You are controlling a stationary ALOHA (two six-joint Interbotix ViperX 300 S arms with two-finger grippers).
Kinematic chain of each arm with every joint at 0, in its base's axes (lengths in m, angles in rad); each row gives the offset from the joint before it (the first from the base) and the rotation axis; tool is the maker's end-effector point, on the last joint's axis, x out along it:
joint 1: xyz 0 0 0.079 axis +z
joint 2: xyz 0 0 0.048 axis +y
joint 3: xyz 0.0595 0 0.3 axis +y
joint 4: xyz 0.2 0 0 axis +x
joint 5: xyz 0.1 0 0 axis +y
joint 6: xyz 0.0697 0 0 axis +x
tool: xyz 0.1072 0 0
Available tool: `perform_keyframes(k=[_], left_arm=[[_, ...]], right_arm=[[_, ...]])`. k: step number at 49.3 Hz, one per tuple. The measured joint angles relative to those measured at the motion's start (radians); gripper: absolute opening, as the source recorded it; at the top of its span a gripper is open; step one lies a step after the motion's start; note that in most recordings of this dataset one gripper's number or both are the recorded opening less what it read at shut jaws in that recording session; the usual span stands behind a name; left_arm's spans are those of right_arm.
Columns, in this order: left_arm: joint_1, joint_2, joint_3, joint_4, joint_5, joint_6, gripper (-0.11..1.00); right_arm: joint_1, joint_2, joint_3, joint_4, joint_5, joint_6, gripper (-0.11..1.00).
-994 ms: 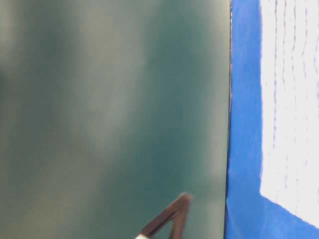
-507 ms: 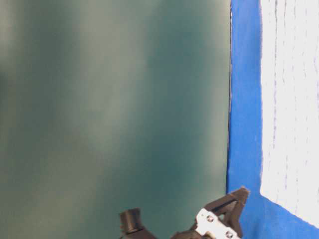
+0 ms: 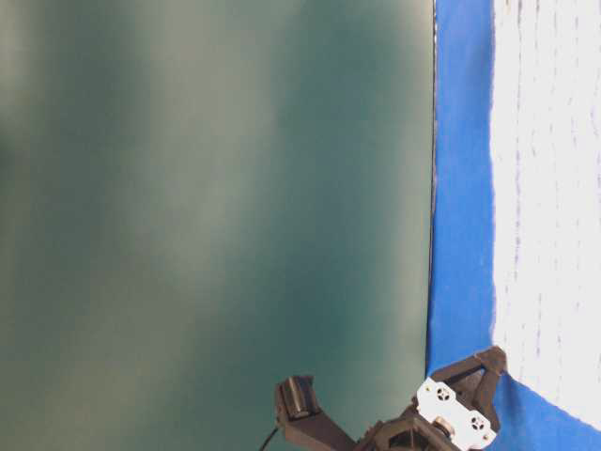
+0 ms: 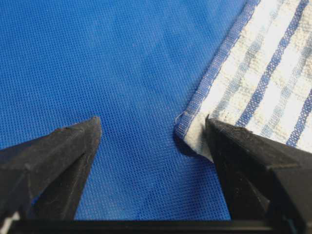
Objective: Fold the blue towel.
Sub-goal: 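Grasp far corners with both grippers and fold them toward the near edge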
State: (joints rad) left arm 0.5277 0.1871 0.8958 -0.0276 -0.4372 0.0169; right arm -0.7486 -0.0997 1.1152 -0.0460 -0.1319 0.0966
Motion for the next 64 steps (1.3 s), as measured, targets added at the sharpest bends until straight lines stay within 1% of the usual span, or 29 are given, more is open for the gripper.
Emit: perform_keyframes(k=[2, 5, 12, 13, 16, 19, 22, 33, 38, 44, 54, 64], left_arm=[[0.0, 0.0, 0.0, 0.0, 0.009, -0.002, 0.77], [0.0, 0.0, 0.0, 0.0, 0.029, 0.0, 0.66], [-0.006, -0.002, -0.008, 0.003, 0.067, 0.009, 0.3], [-0.008, 0.0, -0.008, 0.005, 0.071, 0.012, 0.25], [-0.015, -0.002, -0.011, 0.005, 0.078, 0.032, 0.12], [-0.023, -0.002, -0.012, 0.006, 0.083, 0.054, 0.04], [-0.028, -0.002, -0.012, 0.005, 0.084, 0.067, 0.04], [-0.029, -0.006, -0.015, 0.005, 0.092, 0.078, 0.04], [-0.031, -0.026, -0.018, 0.006, 0.126, 0.084, 0.04], [-0.034, -0.077, -0.018, 0.005, 0.163, 0.084, 0.04], [-0.034, -0.163, -0.018, 0.006, 0.175, 0.086, 0.04], [-0.034, -0.187, -0.02, 0.006, 0.175, 0.086, 0.04]], right_arm=[[-0.002, 0.006, -0.003, 0.0, -0.003, 0.002, 0.53], [-0.002, 0.011, -0.006, 0.0, -0.005, -0.003, 0.44], [-0.003, 0.014, -0.009, 0.0, -0.003, -0.003, 0.07], [-0.002, 0.014, -0.008, 0.002, -0.002, -0.002, 0.06], [-0.002, 0.014, -0.009, 0.0, 0.003, -0.003, 0.06], [-0.002, 0.014, -0.011, 0.0, 0.011, -0.002, 0.06], [-0.002, 0.014, -0.012, 0.0, 0.017, -0.003, 0.06], [-0.002, 0.011, -0.012, 0.0, 0.02, 0.002, 0.06], [-0.003, -0.002, -0.011, 0.0, 0.029, 0.011, 0.06], [-0.002, -0.049, -0.009, 0.003, 0.043, 0.014, 0.06], [0.003, -0.166, -0.003, 0.008, 0.123, 0.015, 0.06], [0.017, -0.244, 0.014, 0.018, 0.15, 0.015, 0.06]])
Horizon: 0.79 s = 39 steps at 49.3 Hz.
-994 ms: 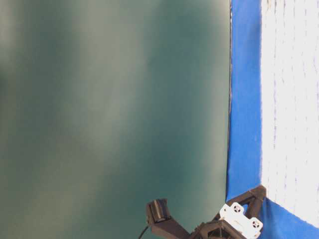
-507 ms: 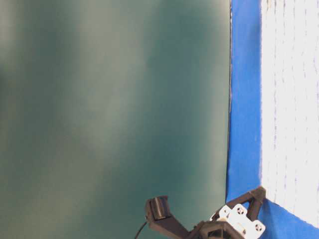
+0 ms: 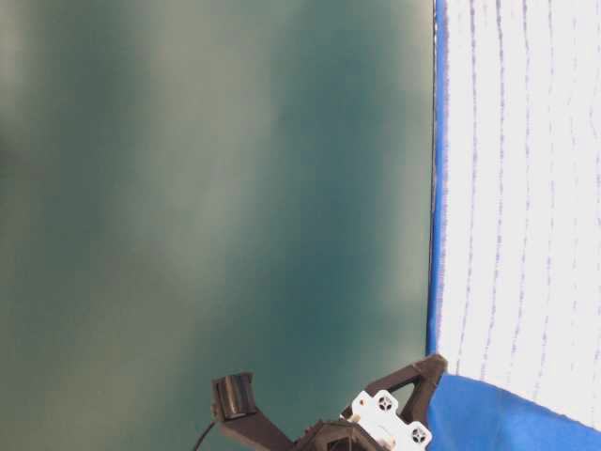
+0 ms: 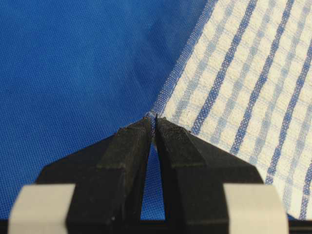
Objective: Fold the blue towel.
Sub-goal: 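Grasp far corners with both grippers and fold them toward the near edge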
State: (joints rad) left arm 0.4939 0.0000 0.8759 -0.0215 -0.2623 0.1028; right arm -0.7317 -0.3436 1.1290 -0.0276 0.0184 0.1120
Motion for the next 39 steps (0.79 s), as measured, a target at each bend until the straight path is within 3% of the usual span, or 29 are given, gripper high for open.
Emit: perform_keyframes(k=[14, 23, 39], left_arm=[[-0.087, -0.026, 0.011, -0.002, 0.014, -0.02, 0.04], [-0.192, -0.077, 0.035, -0.002, 0.054, -0.032, 0.04], [-0.35, -0.112, 0.075, -0.003, 0.114, -0.104, 0.04]], right_arm=[[0.086, -0.086, 0.037, 0.043, 0.049, 0.015, 0.06], [0.216, -0.161, 0.071, 0.072, 0.089, 0.095, 0.06], [0.483, -0.239, 0.103, 0.078, 0.179, 0.238, 0.06]])
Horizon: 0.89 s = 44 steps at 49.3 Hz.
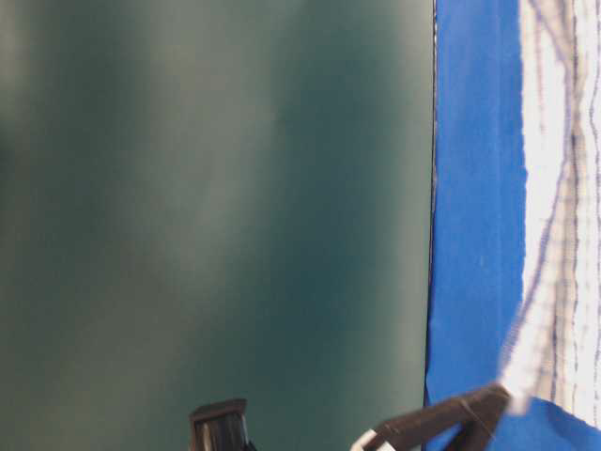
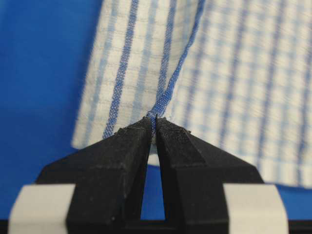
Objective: Fold the blue towel.
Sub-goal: 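Grasp far corners with both grippers and fold them toward the near edge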
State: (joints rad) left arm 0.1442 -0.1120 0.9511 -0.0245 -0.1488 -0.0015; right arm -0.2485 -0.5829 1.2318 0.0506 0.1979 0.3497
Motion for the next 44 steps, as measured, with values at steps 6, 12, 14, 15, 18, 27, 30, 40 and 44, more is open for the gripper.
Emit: perform_keyframes(k=[6, 12, 14, 15, 18, 27, 30, 40, 44], left_arm=[[-0.067, -0.005, 0.011, 0.002, 0.003, -0.026, 0.04], [-0.126, -0.006, 0.014, 0.0, 0.005, -0.066, 0.04], [-0.146, -0.006, 0.015, 0.0, 0.005, -0.084, 0.04], [-0.153, -0.006, 0.015, 0.0, 0.005, -0.094, 0.04], [-0.173, -0.011, 0.015, 0.0, 0.008, -0.124, 0.04], [-0.221, -0.025, 0.015, 0.0, 0.008, -0.17, 0.04], [-0.236, -0.023, 0.015, 0.0, 0.008, -0.176, 0.04], [-0.264, -0.021, 0.009, 0.0, 0.008, -0.181, 0.04], [-0.264, -0.021, 0.005, 0.0, 0.008, -0.181, 0.04]], right_arm=[[0.097, 0.0, 0.002, 0.0, 0.025, 0.043, 0.06], [0.181, -0.002, 0.003, 0.0, 0.034, 0.075, 0.06], [0.204, -0.002, 0.003, 0.0, 0.035, 0.086, 0.06], [0.215, -0.002, 0.002, 0.002, 0.035, 0.091, 0.06], [0.249, -0.002, 0.002, 0.0, 0.037, 0.107, 0.06], [0.334, -0.002, 0.003, 0.0, 0.037, 0.161, 0.06], [0.354, -0.002, 0.002, 0.0, 0.038, 0.172, 0.06], [0.385, 0.002, 0.003, 0.002, 0.037, 0.184, 0.06], [0.39, 0.006, 0.003, 0.0, 0.037, 0.184, 0.06]])
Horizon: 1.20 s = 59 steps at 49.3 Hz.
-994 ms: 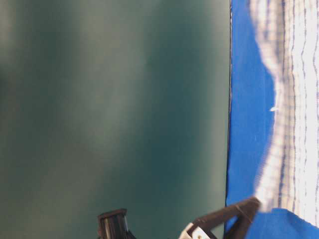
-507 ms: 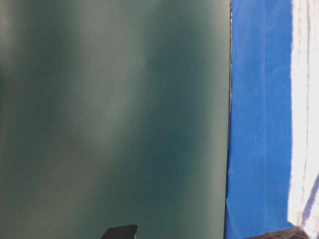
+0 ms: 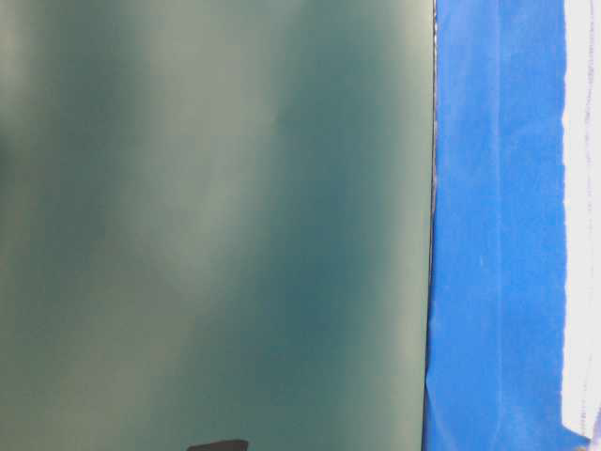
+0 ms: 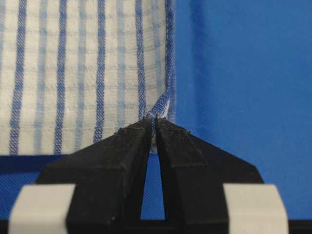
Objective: Fold the blue towel.
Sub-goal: 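Grasp far corners with both grippers and fold them toward the near edge, then release the folded edge and lift both grippers away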
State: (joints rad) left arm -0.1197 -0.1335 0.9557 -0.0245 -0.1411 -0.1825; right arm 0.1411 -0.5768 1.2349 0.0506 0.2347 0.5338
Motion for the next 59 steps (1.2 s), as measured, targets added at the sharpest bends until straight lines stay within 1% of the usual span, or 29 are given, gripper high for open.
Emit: perform_keyframes(k=[16, 29, 31, 35, 36, 38, 40, 41, 47, 50, 52, 59], left_arm=[[-0.002, 0.002, 0.0, 0.0, 0.0, 0.0, 0.04], [0.011, 0.002, 0.0, 0.0, 0.0, 0.0, 0.04], [0.014, 0.002, 0.0, 0.0, 0.0, 0.0, 0.04], [0.023, 0.002, -0.002, 0.0, 0.0, 0.0, 0.06], [0.025, 0.002, 0.0, 0.0, 0.0, 0.0, 0.09], [0.028, 0.002, -0.002, 0.0, 0.0, 0.0, 0.18], [0.031, 0.002, -0.002, 0.0, 0.0, 0.0, 0.29], [0.031, 0.002, -0.003, 0.0, 0.0, 0.0, 0.35], [0.031, -0.008, -0.005, 0.0, 0.005, 0.002, 0.73], [0.032, -0.02, -0.006, 0.002, 0.015, 0.008, 0.86], [0.034, -0.031, -0.006, 0.0, 0.023, 0.014, 0.9], [0.064, -0.066, -0.005, 0.0, 0.044, 0.026, 0.86]], right_arm=[[0.02, 0.005, -0.002, 0.0, 0.0, 0.002, 0.06], [0.021, 0.048, -0.026, 0.0, 0.0, 0.002, 0.07], [0.021, 0.055, -0.031, 0.0, 0.0, 0.002, 0.12], [0.021, 0.069, -0.041, 0.0, 0.0, 0.002, 0.35], [0.021, 0.071, -0.044, -0.003, 0.0, 0.002, 0.41], [0.021, 0.072, -0.052, -0.005, 0.0, 0.002, 0.55], [0.021, 0.072, -0.058, -0.008, 0.0, 0.002, 0.64], [0.021, 0.072, -0.061, -0.009, 0.0, 0.002, 0.66], [0.021, 0.066, -0.083, -0.029, 0.018, 0.002, 0.62], [0.021, 0.058, -0.095, -0.043, 0.037, 0.002, 0.62], [0.021, 0.054, -0.101, -0.054, 0.049, 0.002, 0.62], [-0.025, 0.032, -0.115, -0.101, 0.097, 0.002, 0.62]])
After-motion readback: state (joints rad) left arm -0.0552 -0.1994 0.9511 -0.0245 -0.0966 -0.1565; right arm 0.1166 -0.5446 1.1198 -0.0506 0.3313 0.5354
